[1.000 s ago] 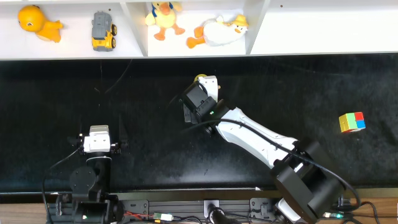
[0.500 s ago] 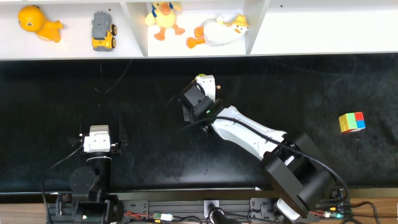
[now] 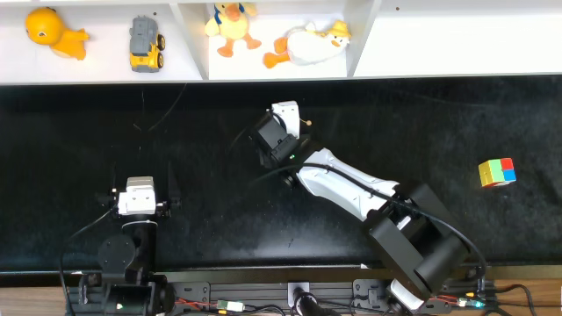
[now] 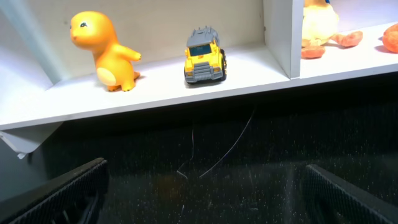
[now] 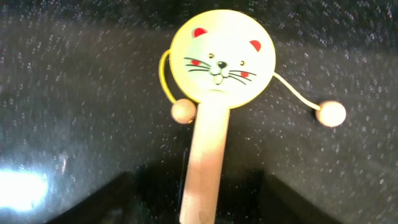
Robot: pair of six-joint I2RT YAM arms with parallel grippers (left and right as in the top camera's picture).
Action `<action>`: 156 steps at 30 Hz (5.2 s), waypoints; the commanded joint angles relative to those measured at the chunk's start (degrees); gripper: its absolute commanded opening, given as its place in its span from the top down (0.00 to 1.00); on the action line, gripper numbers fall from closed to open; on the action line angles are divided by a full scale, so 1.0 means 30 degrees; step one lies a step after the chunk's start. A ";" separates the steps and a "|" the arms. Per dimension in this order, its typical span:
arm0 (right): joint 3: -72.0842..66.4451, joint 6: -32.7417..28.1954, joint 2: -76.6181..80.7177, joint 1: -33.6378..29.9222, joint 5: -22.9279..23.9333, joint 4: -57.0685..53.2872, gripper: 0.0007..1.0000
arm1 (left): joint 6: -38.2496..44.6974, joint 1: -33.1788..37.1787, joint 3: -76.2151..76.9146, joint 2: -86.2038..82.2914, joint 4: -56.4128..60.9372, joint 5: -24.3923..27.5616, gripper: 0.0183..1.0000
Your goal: Store Toys
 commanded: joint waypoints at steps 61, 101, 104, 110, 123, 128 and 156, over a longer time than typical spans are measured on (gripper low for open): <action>-0.5938 -0.1392 -1.6575 -0.7417 0.0306 -0.8204 0.96 | 0.0357 -0.0036 -0.0015 -0.0197 -0.0036 -0.0160 0.00; 0.2827 -1.1242 -0.6696 -1.4739 -0.4058 -0.4583 0.96 | 0.0357 -0.0036 -0.0015 -0.0197 -0.0036 -0.0153 0.00; 0.3606 -1.1723 -0.5814 -1.4739 -0.4000 -0.4590 0.96 | 0.0357 -0.0036 -0.0015 -0.0197 -0.0036 -0.0153 0.00; 0.4721 -1.2750 -0.4648 -1.4761 -0.3949 -0.4452 0.96 | 0.0350 -0.0036 -0.0015 -0.0197 -0.0036 -0.0153 0.00; 0.5406 -1.3952 -0.2557 -1.4819 -0.3898 -0.2535 0.96 | 0.0357 -0.0036 -0.0015 -0.0197 -0.0036 -0.0160 0.00; 0.5435 -1.4105 -0.1770 -1.4928 -0.3971 -0.1501 0.96 | 0.0357 -0.0036 -0.0015 -0.0197 -0.0036 -0.0153 0.00; 0.6091 -1.3704 0.0036 -1.4936 -0.5340 -0.0641 0.94 | 0.0357 -0.0036 -0.0015 -0.0197 -0.0036 -0.0160 0.00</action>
